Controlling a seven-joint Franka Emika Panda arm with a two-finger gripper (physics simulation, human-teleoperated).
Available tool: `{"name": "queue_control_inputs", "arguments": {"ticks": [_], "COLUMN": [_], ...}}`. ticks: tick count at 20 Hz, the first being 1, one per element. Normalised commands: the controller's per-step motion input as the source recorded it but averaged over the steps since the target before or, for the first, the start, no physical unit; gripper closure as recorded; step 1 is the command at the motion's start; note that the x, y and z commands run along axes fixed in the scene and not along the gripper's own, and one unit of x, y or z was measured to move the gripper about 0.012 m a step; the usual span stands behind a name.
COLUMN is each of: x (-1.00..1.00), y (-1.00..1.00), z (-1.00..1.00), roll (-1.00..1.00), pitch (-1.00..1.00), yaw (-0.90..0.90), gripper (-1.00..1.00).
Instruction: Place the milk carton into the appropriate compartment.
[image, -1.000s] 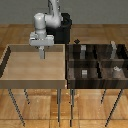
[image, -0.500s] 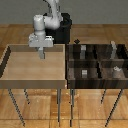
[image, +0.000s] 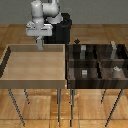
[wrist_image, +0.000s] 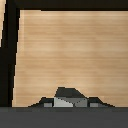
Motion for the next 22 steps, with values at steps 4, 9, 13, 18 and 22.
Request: {"name": "queue_control_inputs", "arguments": {"ticks": [4,9,13,18,22], "x": [0.00,0.00,0.00,0.00,0.00], "y": [0.50,1.00,1.00,1.00,1.00], "z": [0.25,0.00,0.00,0.00,0.00], "roll": [0.00,0.00,0.00,0.00,0.00], "pitch": [0.00,0.00,0.00,0.00,0.00], "yaw": [0.00,0.00,0.00,0.00,0.00], "gripper": [1.00,1.00,1.00,1.00,1.00]}}
